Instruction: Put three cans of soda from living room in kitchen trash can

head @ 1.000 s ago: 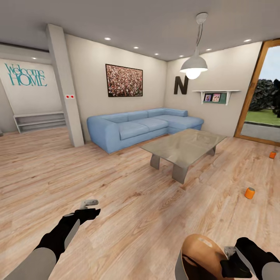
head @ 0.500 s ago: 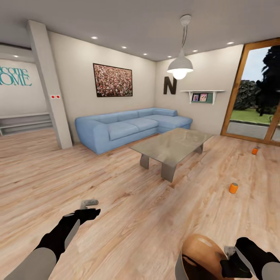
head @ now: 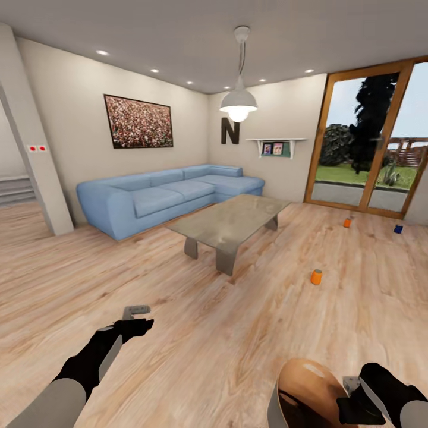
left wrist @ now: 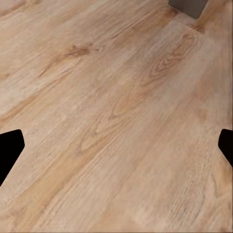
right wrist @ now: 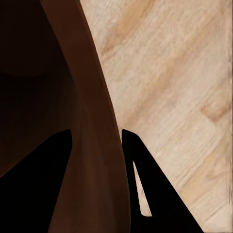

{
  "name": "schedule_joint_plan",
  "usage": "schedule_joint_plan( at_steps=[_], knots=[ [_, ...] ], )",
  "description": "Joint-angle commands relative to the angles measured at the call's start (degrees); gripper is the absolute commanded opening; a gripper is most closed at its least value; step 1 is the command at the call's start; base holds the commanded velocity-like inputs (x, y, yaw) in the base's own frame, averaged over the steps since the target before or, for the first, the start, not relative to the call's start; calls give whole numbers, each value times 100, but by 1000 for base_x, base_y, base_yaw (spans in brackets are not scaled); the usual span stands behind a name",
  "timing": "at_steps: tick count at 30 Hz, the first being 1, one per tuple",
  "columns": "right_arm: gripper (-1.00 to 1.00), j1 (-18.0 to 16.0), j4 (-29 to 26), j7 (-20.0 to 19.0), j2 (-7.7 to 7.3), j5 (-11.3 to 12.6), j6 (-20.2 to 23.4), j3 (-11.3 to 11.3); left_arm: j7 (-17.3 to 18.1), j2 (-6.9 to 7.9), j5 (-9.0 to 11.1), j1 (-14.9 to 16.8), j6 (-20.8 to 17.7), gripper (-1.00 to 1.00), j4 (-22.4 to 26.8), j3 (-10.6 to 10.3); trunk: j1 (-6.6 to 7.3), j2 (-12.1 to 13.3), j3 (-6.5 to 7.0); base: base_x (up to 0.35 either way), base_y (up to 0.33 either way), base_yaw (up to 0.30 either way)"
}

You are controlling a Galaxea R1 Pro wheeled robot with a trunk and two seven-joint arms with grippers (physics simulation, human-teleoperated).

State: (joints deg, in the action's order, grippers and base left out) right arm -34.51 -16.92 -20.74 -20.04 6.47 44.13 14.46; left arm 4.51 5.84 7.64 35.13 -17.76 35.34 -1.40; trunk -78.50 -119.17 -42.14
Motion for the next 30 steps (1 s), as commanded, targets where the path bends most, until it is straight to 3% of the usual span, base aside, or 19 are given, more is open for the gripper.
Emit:
schedule_joint_plan(
  at_steps=[1,18,30],
  knots=[
    [-100,-3,-4,0,1,99,17,-23,0,1,0,0,0,100,0,0,0,0,1,0,-271,-250],
    [-100,-3,0,8,1,98,17,-23,6,3,0,1,0,100,0,0,0,0,5,0,-272,-248],
    [-100,-3,0,3,-7,100,17,-115,6,0,0,1,0,100,0,0,0,0,-41,0,-271,-88]
  ],
)
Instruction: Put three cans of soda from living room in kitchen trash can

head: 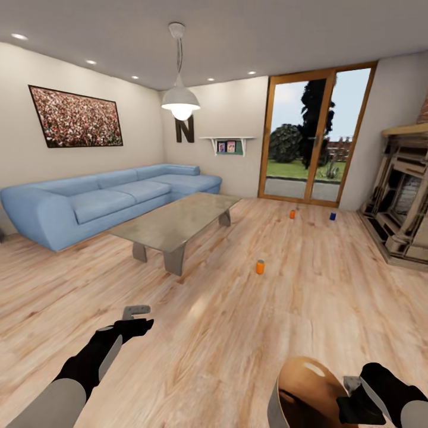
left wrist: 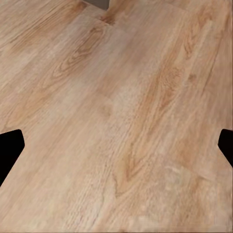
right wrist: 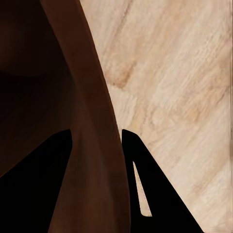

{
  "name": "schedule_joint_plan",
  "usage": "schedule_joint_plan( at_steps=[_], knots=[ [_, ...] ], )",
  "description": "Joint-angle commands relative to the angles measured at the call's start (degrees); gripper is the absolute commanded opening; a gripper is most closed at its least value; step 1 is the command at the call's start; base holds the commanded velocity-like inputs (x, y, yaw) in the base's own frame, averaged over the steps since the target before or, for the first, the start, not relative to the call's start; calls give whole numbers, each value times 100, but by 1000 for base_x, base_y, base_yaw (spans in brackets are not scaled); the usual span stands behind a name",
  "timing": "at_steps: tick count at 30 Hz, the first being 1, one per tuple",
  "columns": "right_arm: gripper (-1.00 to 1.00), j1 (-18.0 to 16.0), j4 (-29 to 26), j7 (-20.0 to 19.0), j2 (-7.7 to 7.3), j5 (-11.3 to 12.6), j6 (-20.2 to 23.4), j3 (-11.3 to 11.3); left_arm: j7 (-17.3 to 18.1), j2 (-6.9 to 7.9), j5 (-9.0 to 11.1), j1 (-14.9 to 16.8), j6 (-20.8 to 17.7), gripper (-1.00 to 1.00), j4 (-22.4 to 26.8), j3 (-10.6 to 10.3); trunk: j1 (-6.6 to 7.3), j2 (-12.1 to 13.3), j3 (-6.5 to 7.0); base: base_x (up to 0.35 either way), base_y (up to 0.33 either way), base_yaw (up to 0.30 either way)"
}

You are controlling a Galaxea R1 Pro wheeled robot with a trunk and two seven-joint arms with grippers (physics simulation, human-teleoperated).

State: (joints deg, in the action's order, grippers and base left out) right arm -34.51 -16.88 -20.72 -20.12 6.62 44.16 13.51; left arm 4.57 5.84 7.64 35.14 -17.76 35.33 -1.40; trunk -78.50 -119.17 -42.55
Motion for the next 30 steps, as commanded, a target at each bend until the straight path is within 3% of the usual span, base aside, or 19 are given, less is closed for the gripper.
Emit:
schedule_joint_plan(
  at_steps=[1,7,14,30],
  knots=[
    [-100,-3,-3,-1,-1,85,14,-37,0,-2,0,1,0,100,0,0,0,0,-5,0,-263,-184],
    [-100,-3,0,-2,-1,85,14,-48,0,0,0,0,0,100,0,0,0,0,-31,0,-235,-206],
    [-100,-3,0,-2,-4,85,14,-50,0,4,13,-3,0,100,0,8,0,0,-49,0,-33,-227],
    [-100,-3,-4,-2,-3,85,12,-50,6,4,14,0,0,100,0,8,0,0,-53,0,285,-234]
  ],
)
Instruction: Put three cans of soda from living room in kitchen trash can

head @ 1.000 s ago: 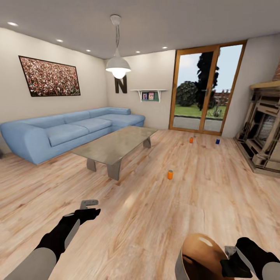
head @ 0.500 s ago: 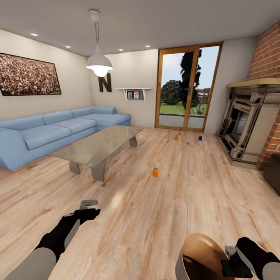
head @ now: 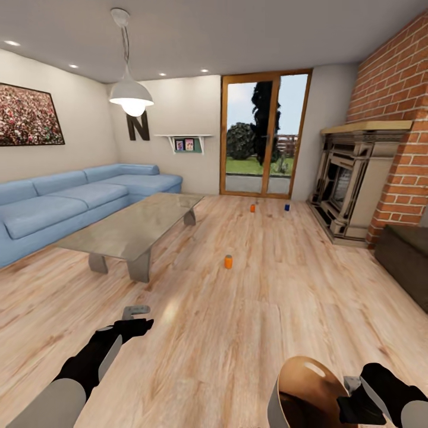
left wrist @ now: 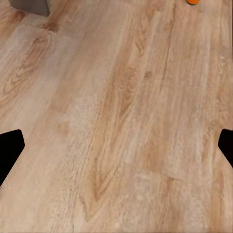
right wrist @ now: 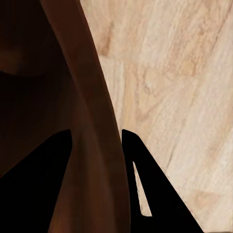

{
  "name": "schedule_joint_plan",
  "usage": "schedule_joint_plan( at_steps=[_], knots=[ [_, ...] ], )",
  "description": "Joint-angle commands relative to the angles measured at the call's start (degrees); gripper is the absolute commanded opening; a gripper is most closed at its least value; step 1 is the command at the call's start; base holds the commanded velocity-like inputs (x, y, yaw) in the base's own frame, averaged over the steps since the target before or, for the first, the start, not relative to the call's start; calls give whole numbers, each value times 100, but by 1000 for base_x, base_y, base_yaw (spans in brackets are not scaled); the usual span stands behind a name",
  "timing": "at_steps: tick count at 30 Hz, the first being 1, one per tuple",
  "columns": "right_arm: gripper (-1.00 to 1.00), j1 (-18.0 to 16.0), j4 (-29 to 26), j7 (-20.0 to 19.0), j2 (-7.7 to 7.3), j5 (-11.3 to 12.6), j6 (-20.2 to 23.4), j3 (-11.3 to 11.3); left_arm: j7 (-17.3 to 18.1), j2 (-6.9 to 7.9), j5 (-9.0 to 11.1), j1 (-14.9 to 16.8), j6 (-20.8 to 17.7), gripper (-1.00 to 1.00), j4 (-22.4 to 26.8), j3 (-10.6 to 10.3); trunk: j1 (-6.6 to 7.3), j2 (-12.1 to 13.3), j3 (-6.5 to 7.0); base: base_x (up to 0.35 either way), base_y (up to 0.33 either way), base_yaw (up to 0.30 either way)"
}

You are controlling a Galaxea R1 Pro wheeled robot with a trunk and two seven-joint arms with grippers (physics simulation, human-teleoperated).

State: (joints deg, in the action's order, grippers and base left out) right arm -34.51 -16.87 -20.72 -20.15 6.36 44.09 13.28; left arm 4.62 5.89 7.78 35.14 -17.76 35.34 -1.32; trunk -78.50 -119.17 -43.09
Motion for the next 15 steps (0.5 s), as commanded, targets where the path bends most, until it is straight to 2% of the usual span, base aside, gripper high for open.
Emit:
schedule_joint_plan(
  at_steps=[1,8,15],
  knots=[
    [-100,-3,-6,-2,1,111,17,-27,-1,0,-1,-1,0,100,-1,0,0,0,1,0,316,-236],
    [-100,-3,-8,6,-3,111,20,-27,0,0,-2,-1,2,100,-1,-4,0,0,1,7,303,-236],
    [-100,-3,-9,7,-7,111,20,-30,-1,0,10,-6,9,100,4,-8,0,0,1,124,166,-238]
  ],
)
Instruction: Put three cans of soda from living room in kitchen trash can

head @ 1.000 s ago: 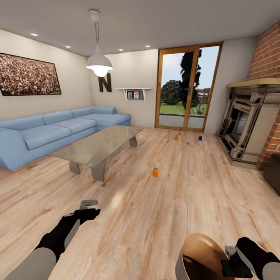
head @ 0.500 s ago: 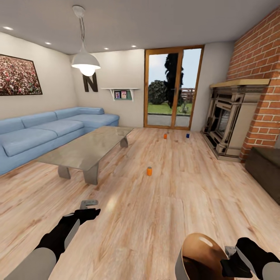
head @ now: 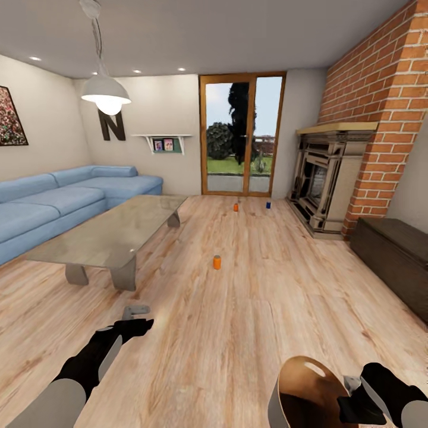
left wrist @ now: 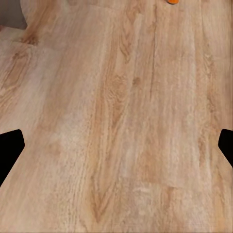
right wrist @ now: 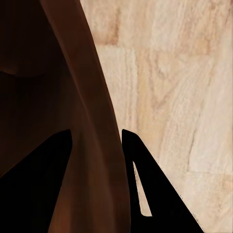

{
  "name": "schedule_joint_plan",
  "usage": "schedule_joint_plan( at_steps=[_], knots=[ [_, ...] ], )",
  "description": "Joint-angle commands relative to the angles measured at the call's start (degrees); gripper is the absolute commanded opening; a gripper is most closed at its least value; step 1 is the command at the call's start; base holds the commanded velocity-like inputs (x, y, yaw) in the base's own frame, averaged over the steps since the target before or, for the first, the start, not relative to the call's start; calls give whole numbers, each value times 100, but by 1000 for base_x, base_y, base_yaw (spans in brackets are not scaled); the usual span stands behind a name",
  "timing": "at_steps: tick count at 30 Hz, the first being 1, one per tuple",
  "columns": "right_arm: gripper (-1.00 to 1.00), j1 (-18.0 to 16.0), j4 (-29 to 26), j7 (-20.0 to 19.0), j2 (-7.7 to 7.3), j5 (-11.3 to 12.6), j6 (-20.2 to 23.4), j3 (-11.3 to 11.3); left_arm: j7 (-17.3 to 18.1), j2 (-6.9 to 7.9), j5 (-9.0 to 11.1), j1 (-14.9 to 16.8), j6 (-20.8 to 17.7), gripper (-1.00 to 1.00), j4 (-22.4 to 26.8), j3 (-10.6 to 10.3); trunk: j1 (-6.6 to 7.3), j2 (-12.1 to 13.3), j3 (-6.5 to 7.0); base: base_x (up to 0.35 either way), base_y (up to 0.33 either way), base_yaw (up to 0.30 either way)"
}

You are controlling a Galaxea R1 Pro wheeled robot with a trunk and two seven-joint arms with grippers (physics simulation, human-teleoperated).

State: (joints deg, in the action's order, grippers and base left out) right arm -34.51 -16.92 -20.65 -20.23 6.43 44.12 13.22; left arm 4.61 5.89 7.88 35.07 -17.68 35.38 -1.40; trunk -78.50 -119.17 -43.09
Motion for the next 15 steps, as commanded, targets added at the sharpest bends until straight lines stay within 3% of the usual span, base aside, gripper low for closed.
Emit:
schedule_joint_plan(
  at_steps=[1,15],
  knots=[
    [-100,-3,-4,0,1,104,18,-23,0,0,1,0,1,100,1,0,0,0,1,204,158,-239],
    [-100,-3,-5,0,6,104,18,-28,-2,0,-4,-1,1,100,0,-1,0,0,1,286,133,-240]
  ],
)
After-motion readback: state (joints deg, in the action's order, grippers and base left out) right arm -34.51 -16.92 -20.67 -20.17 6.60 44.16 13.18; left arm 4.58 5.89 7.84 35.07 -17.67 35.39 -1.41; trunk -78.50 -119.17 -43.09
